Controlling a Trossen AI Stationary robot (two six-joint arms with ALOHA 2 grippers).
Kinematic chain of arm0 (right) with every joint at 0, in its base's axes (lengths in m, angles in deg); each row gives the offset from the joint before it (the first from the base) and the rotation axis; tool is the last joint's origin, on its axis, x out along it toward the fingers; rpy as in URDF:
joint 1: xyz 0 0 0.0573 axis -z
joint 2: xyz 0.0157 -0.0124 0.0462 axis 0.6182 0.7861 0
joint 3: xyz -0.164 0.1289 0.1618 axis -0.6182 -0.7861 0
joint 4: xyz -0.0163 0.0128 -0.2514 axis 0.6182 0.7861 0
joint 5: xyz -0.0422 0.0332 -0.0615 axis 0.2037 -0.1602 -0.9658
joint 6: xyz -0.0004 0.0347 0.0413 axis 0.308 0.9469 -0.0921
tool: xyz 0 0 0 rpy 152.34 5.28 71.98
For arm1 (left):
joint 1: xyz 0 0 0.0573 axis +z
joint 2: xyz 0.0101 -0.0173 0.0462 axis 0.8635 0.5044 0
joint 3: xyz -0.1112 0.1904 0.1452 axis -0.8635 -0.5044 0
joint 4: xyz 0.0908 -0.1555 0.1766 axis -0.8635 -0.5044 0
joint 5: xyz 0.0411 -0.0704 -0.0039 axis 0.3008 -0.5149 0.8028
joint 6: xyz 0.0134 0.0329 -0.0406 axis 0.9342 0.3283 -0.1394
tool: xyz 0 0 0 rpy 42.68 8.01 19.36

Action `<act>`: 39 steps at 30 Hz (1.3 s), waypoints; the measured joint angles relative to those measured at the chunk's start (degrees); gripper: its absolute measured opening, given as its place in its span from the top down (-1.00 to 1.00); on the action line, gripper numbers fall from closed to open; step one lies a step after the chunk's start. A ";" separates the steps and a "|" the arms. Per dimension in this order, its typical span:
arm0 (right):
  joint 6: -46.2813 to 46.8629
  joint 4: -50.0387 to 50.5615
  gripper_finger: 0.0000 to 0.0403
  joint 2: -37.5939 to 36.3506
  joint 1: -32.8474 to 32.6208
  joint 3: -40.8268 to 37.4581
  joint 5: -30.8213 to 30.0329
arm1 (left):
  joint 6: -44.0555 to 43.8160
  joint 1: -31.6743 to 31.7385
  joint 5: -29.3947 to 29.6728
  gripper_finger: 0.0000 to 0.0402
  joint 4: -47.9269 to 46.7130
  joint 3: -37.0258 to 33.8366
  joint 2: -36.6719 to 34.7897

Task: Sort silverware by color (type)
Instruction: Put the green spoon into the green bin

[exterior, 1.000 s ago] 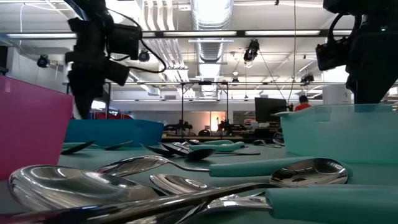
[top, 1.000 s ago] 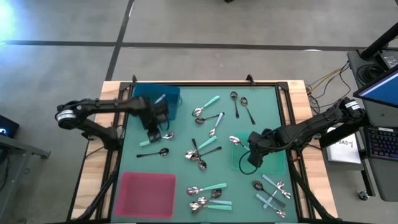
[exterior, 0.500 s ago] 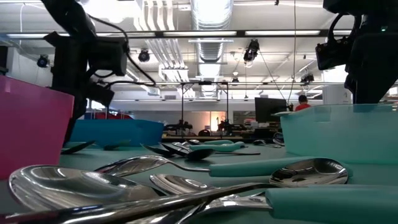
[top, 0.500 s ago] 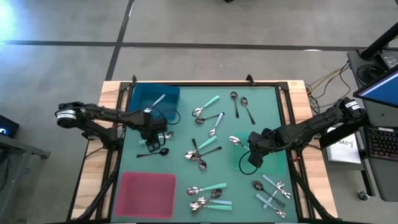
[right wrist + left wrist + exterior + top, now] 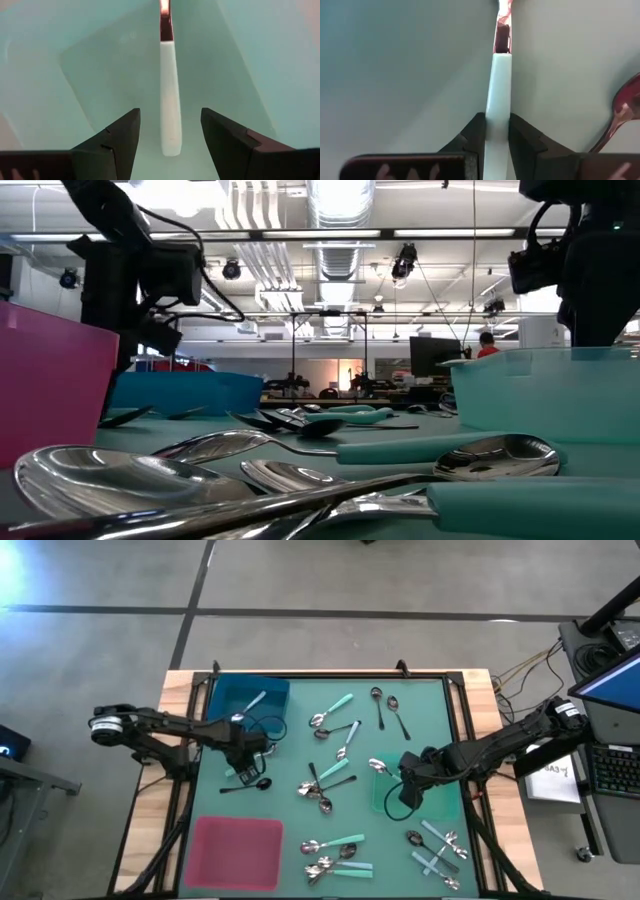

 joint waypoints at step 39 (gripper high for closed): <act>-32.95 -67.38 0.00 7.77 9.62 7.97 -24.28 | 20.90 -5.97 -4.62 0.80 55.57 19.77 2.56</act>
